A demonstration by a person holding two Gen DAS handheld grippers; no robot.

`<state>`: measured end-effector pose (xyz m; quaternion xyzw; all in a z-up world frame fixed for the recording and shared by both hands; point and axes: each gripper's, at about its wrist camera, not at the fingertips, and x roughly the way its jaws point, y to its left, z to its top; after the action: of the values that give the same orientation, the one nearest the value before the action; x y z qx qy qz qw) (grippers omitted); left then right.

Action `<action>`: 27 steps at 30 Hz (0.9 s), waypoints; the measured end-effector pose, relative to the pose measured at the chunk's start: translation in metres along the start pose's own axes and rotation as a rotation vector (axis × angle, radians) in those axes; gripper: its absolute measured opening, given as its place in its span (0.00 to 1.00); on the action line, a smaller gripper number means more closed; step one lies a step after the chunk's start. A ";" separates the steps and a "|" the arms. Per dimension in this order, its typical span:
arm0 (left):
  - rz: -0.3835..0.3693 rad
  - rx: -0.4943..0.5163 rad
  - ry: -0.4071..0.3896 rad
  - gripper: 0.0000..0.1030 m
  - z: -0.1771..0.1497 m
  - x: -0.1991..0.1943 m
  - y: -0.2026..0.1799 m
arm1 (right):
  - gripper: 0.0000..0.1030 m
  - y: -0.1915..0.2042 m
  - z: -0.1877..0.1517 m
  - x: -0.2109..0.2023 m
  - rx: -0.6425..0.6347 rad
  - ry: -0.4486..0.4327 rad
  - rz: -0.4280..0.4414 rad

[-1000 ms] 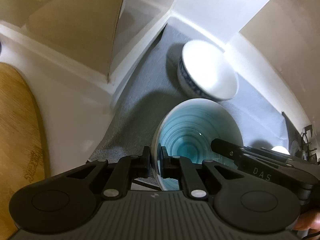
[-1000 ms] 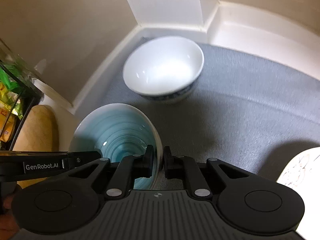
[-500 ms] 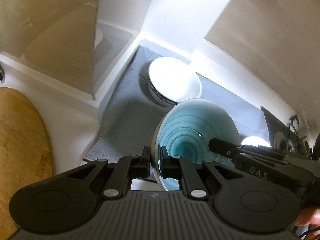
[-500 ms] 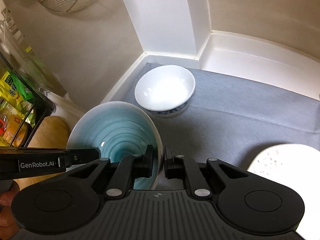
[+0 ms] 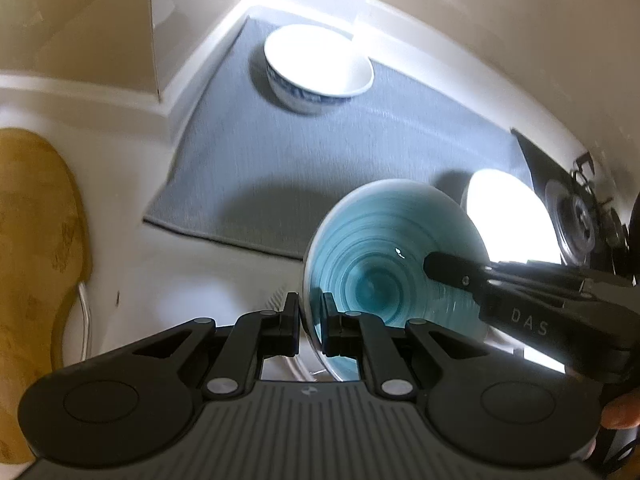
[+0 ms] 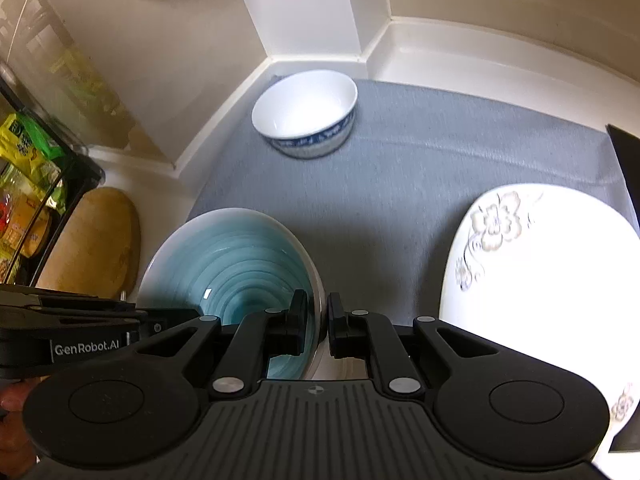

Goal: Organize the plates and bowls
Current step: 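Lift the blue swirl bowl with the left gripper toward the cream bowl stack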

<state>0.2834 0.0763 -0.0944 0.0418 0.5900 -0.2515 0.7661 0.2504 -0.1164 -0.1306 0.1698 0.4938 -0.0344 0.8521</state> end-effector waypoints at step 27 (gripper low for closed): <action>0.016 0.018 0.057 0.11 -0.002 0.013 -0.002 | 0.11 -0.005 -0.020 0.009 0.013 0.049 -0.001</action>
<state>0.2830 0.0705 -0.1063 0.0608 0.6089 -0.2494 0.7505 0.2375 -0.1134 -0.1479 0.1759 0.5145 -0.0341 0.8385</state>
